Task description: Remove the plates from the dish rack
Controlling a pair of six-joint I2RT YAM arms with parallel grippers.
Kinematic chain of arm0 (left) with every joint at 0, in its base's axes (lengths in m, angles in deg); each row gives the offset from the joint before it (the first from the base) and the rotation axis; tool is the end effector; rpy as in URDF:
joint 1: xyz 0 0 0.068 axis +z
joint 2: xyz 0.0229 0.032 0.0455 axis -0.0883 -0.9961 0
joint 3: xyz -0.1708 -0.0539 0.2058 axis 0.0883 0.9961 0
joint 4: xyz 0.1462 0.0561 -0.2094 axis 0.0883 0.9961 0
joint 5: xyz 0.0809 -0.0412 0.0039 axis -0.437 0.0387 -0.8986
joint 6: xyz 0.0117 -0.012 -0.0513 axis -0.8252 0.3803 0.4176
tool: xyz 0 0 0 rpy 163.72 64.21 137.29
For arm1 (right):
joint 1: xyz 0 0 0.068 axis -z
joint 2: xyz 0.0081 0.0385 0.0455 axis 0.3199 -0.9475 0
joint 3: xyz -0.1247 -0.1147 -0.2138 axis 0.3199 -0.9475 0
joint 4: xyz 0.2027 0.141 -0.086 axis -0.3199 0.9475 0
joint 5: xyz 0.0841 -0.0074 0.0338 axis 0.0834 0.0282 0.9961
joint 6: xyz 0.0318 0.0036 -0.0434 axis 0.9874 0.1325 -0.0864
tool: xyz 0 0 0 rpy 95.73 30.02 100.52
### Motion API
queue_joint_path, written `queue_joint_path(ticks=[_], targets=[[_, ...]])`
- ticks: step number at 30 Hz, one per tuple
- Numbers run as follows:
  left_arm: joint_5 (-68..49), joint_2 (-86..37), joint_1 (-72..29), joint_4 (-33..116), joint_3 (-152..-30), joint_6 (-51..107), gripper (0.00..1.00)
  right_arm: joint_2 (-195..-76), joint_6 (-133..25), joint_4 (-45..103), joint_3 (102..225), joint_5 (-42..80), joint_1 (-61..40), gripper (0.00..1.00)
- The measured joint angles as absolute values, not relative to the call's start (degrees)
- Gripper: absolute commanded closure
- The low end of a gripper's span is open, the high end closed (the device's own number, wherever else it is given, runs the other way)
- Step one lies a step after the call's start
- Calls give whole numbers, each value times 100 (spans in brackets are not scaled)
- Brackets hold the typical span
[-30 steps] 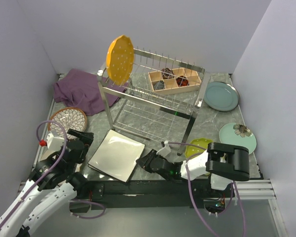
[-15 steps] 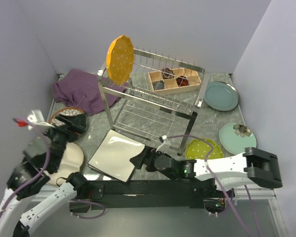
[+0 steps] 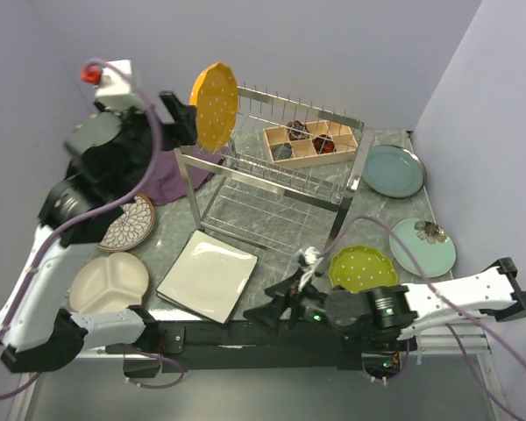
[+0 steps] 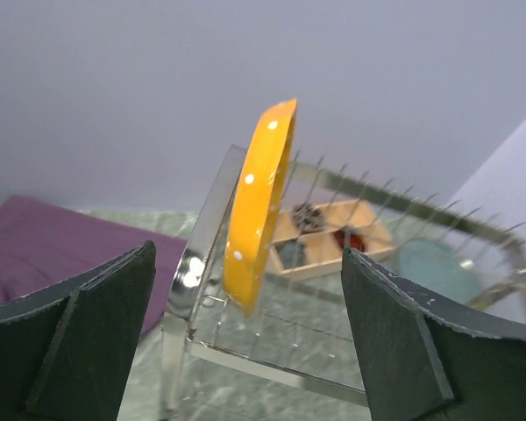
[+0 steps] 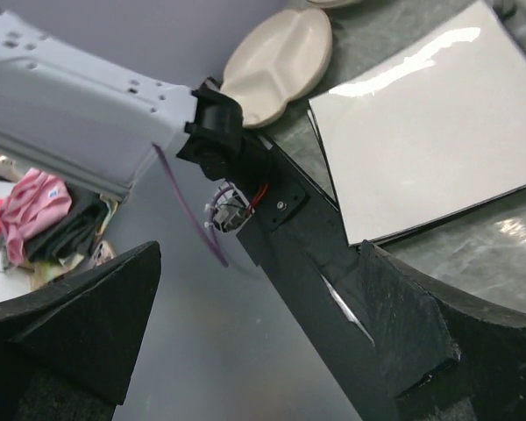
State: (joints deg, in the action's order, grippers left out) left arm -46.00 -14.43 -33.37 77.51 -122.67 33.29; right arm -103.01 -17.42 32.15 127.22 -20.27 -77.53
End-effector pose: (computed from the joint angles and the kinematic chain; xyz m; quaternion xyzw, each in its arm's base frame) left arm 0.1444 -0.0931 0.5617 -0.0543 0.6789 -0.1863 0.7081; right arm -0.0031 0.2008 0.3078 -0.1849 0.7496 0.4899 0.4048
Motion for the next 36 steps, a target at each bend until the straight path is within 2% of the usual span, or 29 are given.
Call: queue_joint_path(ticks=[10,14,29,36], targets=[[-4740,-2003,-3337,7017,-12010,2142,14,-8959,-2461,4450,13292,-2650,-7973,0],[-4812,-2193,-3337,6639,-12010,1834,23,-8668,-2568,4715,13292,-2959,-7978,0],[-5037,-2932,-3322,6460,-11839,1220,45,-8067,-2793,5036,13518,-3361,-7982,0],[-5109,-2997,-3317,6462,-11852,1040,39,-8036,-2857,4973,13507,-3356,-7982,0]])
